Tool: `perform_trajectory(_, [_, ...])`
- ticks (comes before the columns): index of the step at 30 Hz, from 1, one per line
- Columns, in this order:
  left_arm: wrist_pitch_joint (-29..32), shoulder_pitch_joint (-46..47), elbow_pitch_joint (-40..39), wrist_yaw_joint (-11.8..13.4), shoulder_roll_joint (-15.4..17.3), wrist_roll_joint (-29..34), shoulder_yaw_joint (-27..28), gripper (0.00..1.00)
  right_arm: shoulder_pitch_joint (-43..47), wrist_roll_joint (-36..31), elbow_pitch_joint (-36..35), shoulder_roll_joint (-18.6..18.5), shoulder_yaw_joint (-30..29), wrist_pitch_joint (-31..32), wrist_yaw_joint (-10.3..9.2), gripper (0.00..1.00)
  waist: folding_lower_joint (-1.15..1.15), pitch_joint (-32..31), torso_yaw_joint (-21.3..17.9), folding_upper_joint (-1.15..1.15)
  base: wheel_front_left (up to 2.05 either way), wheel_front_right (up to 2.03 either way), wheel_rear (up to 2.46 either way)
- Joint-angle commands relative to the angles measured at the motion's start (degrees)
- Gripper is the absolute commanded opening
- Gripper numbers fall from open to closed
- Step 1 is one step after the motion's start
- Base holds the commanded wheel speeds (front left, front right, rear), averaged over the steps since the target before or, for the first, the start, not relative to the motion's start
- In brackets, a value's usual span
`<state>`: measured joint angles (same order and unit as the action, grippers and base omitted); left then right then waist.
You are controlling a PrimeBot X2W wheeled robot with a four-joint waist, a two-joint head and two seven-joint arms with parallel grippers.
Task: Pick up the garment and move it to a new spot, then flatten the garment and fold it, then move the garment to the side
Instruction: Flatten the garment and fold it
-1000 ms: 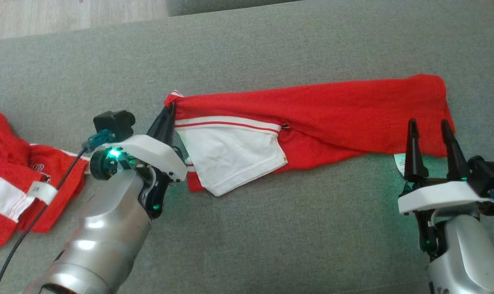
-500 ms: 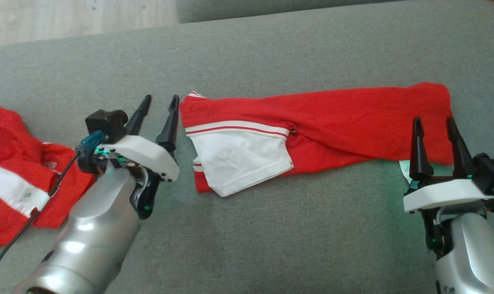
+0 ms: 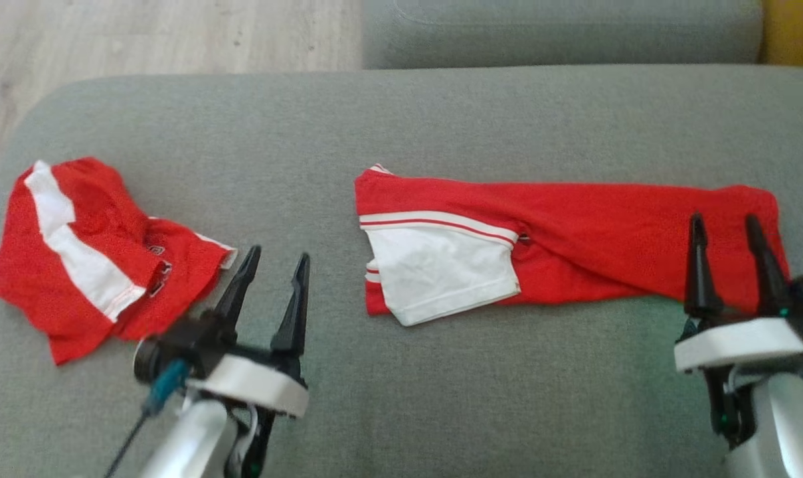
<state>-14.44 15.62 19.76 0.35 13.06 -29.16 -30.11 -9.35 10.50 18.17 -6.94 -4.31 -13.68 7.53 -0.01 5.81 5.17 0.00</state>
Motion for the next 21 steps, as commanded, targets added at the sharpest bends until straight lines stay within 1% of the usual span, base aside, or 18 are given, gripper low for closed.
perform_trajectory(1, [-0.5,1.5,-2.6,0.4,0.3,1.0,3.1,1.0,-0.5,-0.3,-2.2,0.0,1.1,-0.6,-0.04,1.0,0.01,-0.8,0.6,0.0,0.0,0.0,0.0])
perform_trajectory(5, [-0.5,-4.1,-7.5,-0.5,-2.5,5.0,8.0,1.0,1.2,-0.7,-2.3,1.0,1.4,-0.9,-0.04,1.0,0.01,-1.7,0.8,0.0,0.0,0.0,0.0])
perform_trajectory(10, [-0.6,-8.6,-8.7,-2.9,-5.1,9.1,12.7,1.0,2.6,-1.0,-2.2,1.8,2.1,-1.1,-0.04,1.0,0.01,-2.5,0.3,0.0,0.0,0.0,0.0])
perform_trajectory(16, [-0.6,-9.5,-8.0,-5.2,-7.2,12.1,15.5,1.0,2.4,-1.4,-1.6,1.4,0.9,-1.1,-0.04,1.0,0.01,-1.8,-0.1,0.0,0.0,0.0,0.0])
perform_trajectory(21, [-0.6,-7.8,-7.6,-6.5,-8.4,13.6,16.2,1.0,-1.5,-3.2,1.4,0.1,-3.8,0.8,-0.04,1.0,0.01,1.4,0.1,0.0,0.0,0.0,0.0])
